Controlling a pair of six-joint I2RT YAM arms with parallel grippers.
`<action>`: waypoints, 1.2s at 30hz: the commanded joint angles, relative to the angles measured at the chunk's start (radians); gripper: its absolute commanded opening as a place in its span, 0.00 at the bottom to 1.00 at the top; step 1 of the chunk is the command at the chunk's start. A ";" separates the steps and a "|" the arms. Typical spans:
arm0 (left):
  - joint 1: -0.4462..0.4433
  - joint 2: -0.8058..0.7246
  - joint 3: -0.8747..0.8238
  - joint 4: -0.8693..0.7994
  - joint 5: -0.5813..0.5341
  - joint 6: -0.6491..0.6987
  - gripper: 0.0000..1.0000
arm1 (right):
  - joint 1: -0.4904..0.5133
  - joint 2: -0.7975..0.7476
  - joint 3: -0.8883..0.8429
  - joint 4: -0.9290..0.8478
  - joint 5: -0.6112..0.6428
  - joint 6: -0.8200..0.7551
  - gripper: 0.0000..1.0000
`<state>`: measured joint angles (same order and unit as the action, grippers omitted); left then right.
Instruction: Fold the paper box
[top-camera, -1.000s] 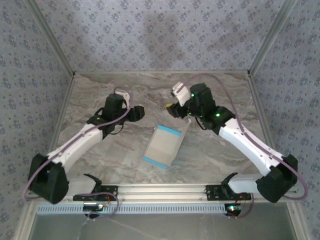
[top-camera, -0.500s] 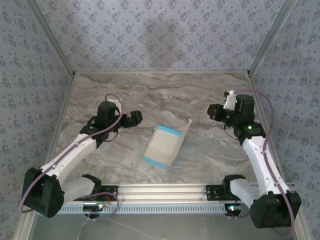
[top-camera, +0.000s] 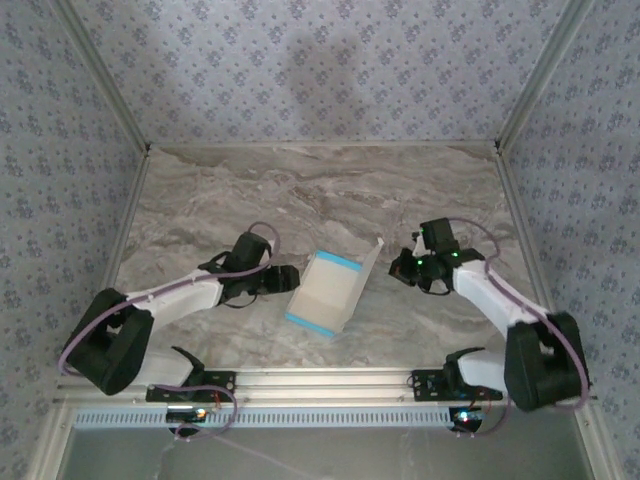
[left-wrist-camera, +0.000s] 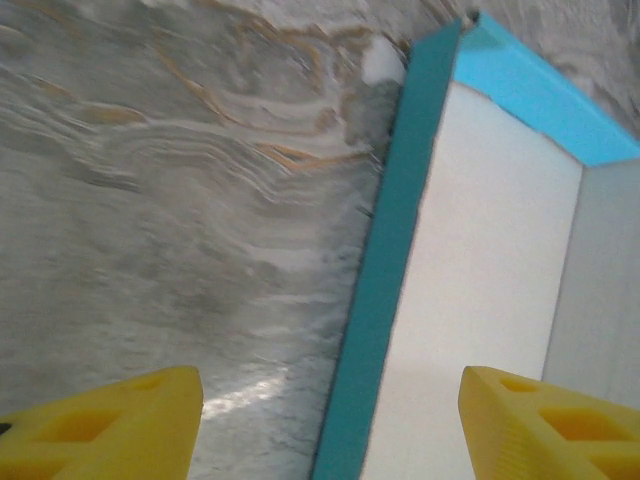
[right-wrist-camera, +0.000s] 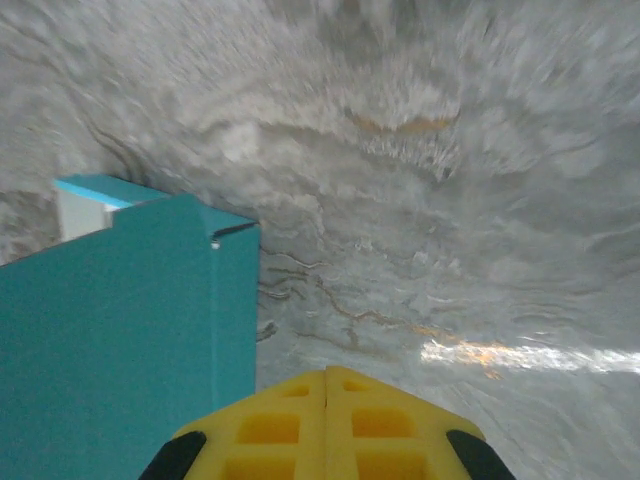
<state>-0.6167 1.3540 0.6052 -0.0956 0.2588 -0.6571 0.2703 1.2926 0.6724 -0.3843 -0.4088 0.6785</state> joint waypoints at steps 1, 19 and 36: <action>-0.023 0.020 0.022 0.035 0.055 -0.009 0.68 | 0.047 0.123 0.061 0.099 -0.082 0.059 0.00; -0.054 0.175 0.125 0.163 0.329 -0.083 0.68 | 0.153 0.787 0.780 -0.047 -0.350 -0.085 0.04; -0.050 0.115 0.136 0.071 0.186 -0.059 0.75 | 0.041 0.527 0.978 -0.522 0.098 -0.339 0.46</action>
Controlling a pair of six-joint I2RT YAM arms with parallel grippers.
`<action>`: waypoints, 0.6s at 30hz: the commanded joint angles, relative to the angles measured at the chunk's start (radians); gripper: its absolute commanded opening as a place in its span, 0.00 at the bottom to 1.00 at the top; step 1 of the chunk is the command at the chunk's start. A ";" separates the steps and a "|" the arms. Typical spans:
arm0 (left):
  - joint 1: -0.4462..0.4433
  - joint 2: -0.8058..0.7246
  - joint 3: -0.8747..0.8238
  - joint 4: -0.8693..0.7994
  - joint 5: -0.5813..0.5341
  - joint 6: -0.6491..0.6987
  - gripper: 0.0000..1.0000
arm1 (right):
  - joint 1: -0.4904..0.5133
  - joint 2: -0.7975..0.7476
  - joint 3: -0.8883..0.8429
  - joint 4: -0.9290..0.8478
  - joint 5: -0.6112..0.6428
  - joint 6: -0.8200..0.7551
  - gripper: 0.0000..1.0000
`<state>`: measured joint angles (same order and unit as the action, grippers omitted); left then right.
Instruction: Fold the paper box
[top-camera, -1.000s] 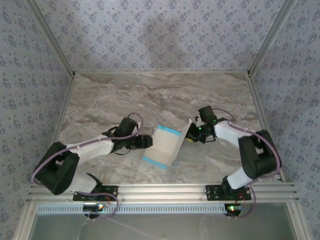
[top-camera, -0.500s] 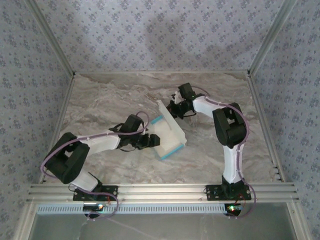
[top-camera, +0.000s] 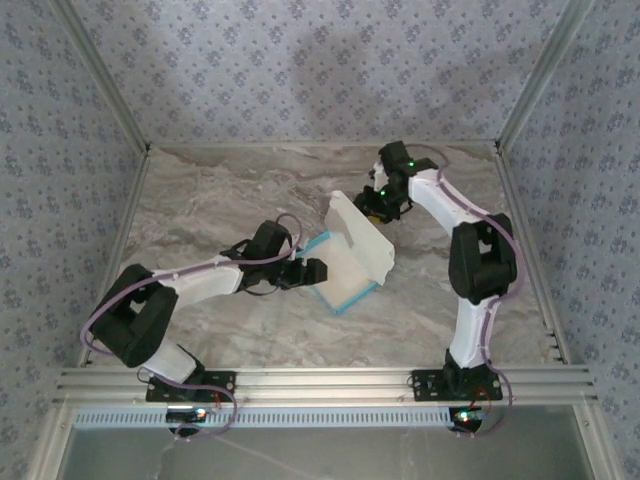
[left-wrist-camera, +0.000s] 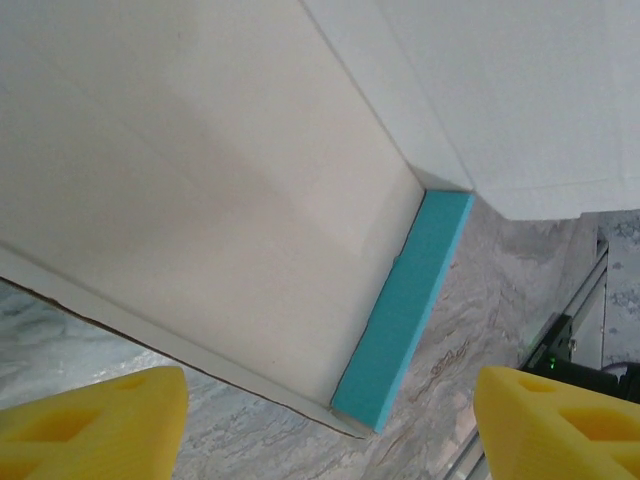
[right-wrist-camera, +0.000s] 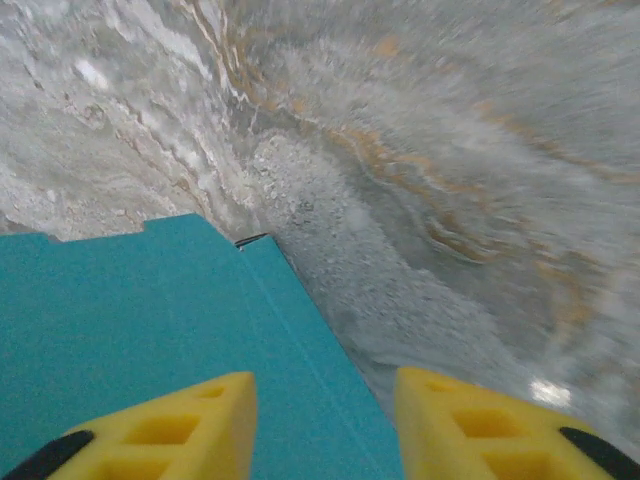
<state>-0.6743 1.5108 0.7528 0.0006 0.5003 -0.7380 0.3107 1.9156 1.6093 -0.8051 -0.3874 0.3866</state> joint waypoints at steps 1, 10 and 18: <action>0.012 -0.052 -0.017 -0.022 -0.063 0.020 0.75 | 0.002 -0.120 0.039 -0.115 0.098 -0.061 0.48; 0.038 -0.149 -0.116 0.043 -0.198 -0.036 0.72 | 0.070 -0.313 -0.044 -0.193 0.173 -0.189 0.69; 0.047 -0.160 -0.208 0.201 -0.229 -0.109 0.70 | 0.254 -0.220 0.036 -0.307 0.507 -0.306 0.65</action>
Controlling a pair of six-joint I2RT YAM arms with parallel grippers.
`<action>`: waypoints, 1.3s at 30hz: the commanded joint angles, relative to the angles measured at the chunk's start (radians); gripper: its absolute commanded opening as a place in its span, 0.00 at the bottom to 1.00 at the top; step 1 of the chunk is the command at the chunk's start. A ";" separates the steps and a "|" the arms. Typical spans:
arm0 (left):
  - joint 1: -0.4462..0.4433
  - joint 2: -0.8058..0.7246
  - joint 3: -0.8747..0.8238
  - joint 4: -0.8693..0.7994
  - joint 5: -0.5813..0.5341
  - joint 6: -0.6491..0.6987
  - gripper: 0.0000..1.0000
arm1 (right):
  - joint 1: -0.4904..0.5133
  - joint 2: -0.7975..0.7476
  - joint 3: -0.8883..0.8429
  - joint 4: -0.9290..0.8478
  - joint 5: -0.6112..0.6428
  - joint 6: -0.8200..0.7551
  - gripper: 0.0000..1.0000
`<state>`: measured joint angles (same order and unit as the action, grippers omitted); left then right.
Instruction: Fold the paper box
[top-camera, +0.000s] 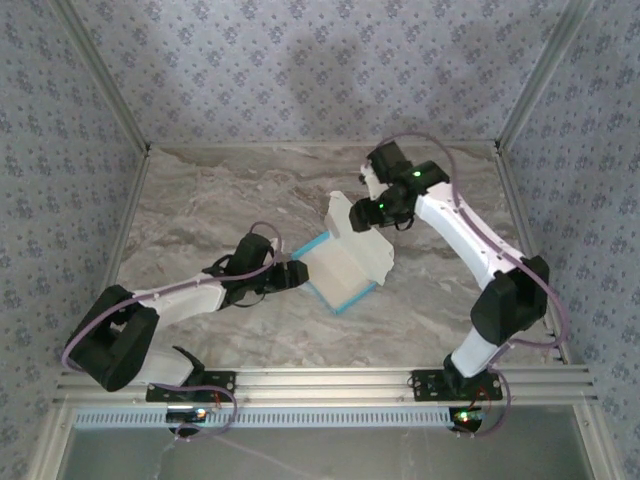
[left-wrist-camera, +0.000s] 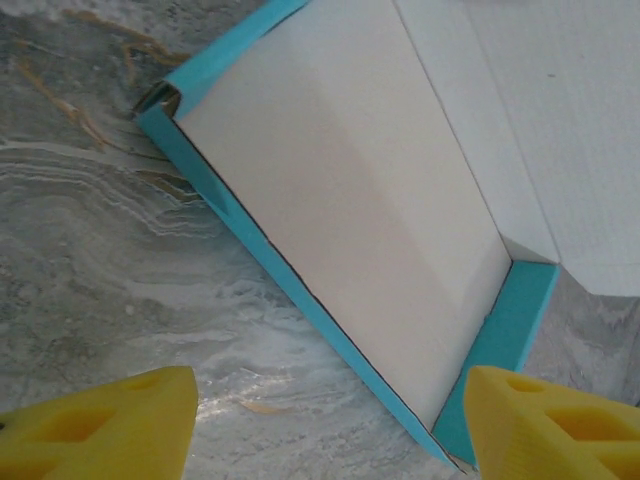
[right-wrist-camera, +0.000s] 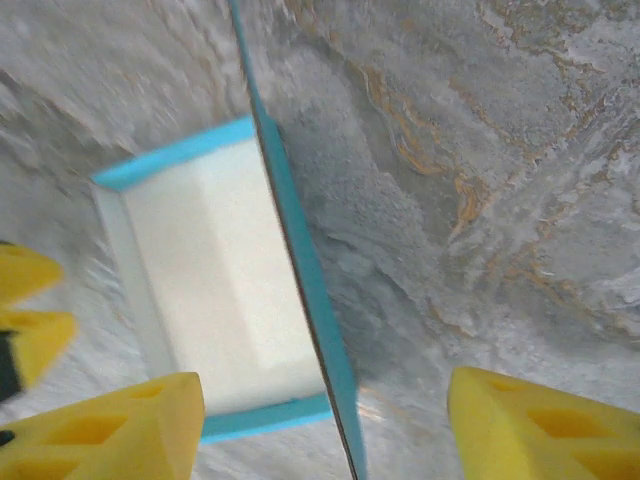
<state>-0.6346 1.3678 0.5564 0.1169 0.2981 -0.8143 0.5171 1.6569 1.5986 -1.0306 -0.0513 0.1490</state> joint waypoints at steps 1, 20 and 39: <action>0.007 -0.018 -0.018 0.092 -0.028 -0.036 0.70 | 0.066 0.050 0.055 -0.087 0.196 -0.076 0.63; 0.052 -0.387 0.060 -0.173 -0.381 0.281 0.71 | 0.250 0.037 -0.026 0.097 0.301 -0.412 0.49; 0.242 -0.289 0.316 -0.138 0.005 0.872 0.91 | 0.063 -0.057 -0.089 0.264 -0.249 -1.023 0.49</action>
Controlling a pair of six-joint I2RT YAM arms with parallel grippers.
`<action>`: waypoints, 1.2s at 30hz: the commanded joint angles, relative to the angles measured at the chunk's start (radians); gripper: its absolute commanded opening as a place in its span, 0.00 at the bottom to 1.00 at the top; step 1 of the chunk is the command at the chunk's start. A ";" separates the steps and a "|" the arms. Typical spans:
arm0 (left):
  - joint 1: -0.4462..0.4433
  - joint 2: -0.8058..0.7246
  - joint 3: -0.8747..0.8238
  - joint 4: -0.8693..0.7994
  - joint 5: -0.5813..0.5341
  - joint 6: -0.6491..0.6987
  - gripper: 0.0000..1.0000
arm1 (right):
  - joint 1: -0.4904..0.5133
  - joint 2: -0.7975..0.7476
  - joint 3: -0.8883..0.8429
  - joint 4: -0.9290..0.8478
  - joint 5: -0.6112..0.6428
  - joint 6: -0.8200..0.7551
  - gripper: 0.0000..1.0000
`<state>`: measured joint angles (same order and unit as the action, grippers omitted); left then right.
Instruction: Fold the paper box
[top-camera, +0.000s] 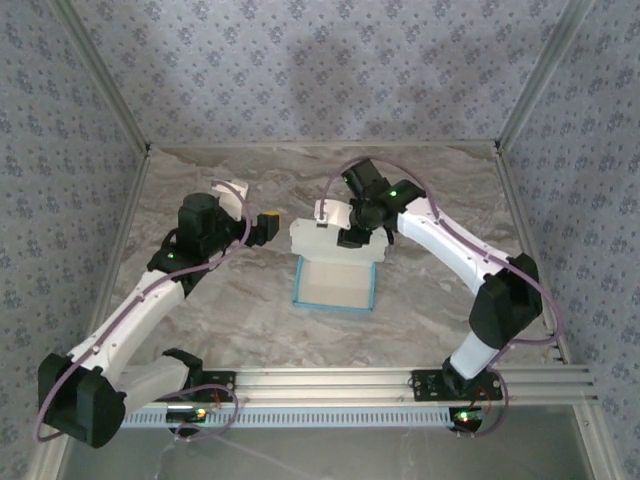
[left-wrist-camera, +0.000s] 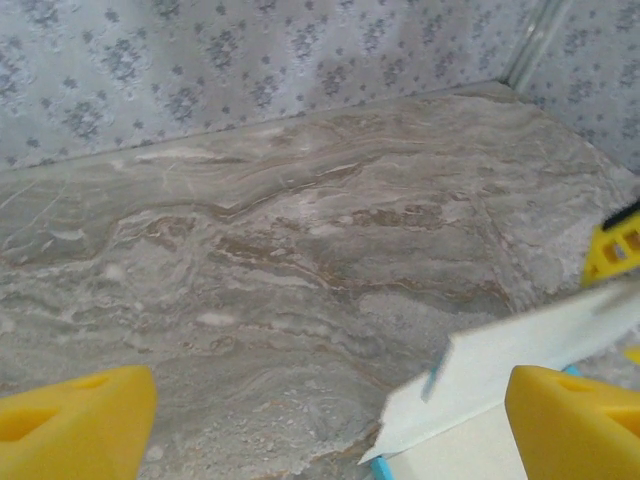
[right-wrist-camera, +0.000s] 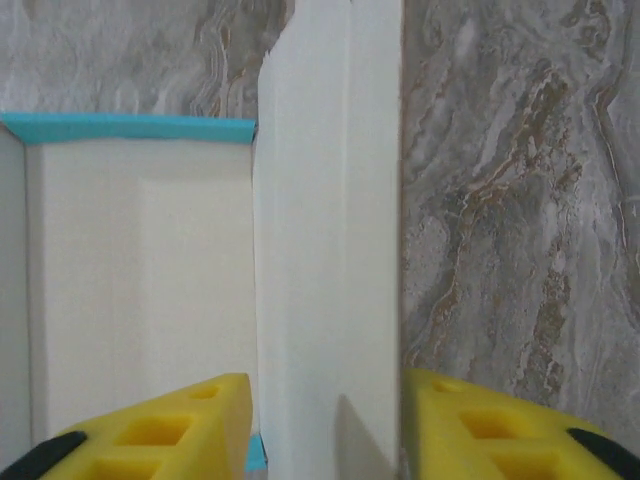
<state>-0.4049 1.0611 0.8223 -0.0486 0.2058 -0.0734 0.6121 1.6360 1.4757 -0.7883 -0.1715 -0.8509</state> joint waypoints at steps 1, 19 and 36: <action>0.019 0.028 0.064 0.004 0.122 0.178 0.91 | -0.049 -0.062 0.025 0.053 -0.161 0.020 0.53; 0.123 0.293 0.110 0.003 0.499 0.377 0.74 | -0.222 -0.675 -0.687 0.502 -0.060 0.681 0.50; 0.045 0.412 0.061 0.145 0.470 0.341 0.81 | -0.232 -0.545 -0.778 0.639 0.085 0.752 0.64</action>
<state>-0.3489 1.4609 0.8406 0.0654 0.6758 0.2459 0.3916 1.0729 0.6903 -0.1802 -0.1303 -0.1078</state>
